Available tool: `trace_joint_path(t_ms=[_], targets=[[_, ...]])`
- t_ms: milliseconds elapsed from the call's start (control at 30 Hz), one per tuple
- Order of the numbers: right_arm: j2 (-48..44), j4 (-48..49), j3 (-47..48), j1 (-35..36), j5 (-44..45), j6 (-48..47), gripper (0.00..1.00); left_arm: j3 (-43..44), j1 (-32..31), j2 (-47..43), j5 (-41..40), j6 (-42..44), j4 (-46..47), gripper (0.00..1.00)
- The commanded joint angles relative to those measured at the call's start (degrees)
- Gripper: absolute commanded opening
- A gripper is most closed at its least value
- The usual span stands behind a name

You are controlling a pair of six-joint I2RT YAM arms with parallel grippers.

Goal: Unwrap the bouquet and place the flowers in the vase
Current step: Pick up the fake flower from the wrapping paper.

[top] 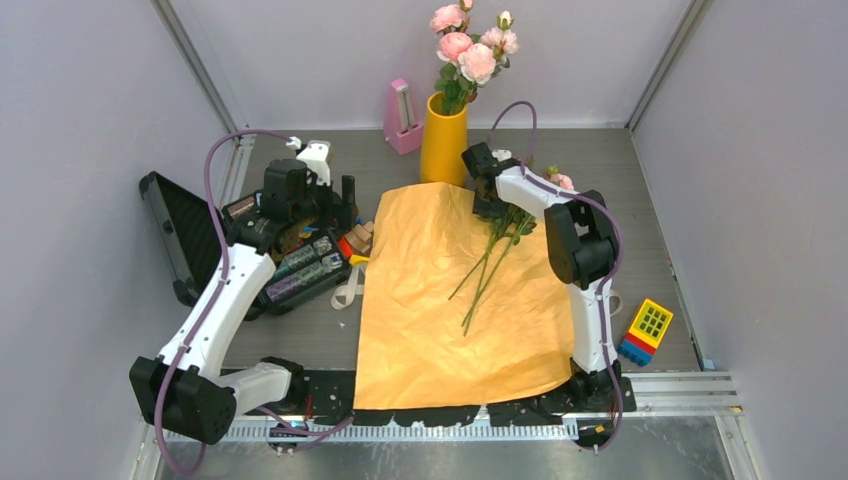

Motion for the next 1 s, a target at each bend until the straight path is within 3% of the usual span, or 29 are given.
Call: trace_joint_path(t_ms=[0,233,600,967], targets=[[-0.9,-0.1,-2.1,-0.9,-0.2,1.9,0.41,-0.3,-0.1,-1.2,-0.4,0.6,2.2,0.96],[-2.7,0.7,-5.0,-1.5,0.3,2.4,0.4,-0.4,-0.1,-1.3,-0.4,0.6,2.2,0.96],[-4.6,1.9,-5.7,-2.2,-1.9,2.7,0.02,-0.9,-0.1,-1.7,-0.6,0.6,2.2,0.96],[-19.4,12.8,-15.3,-2.3,-4.2,5.2,0.0,-1.2,-0.1,-2.5,-0.1,0.4,2.4,0.96]])
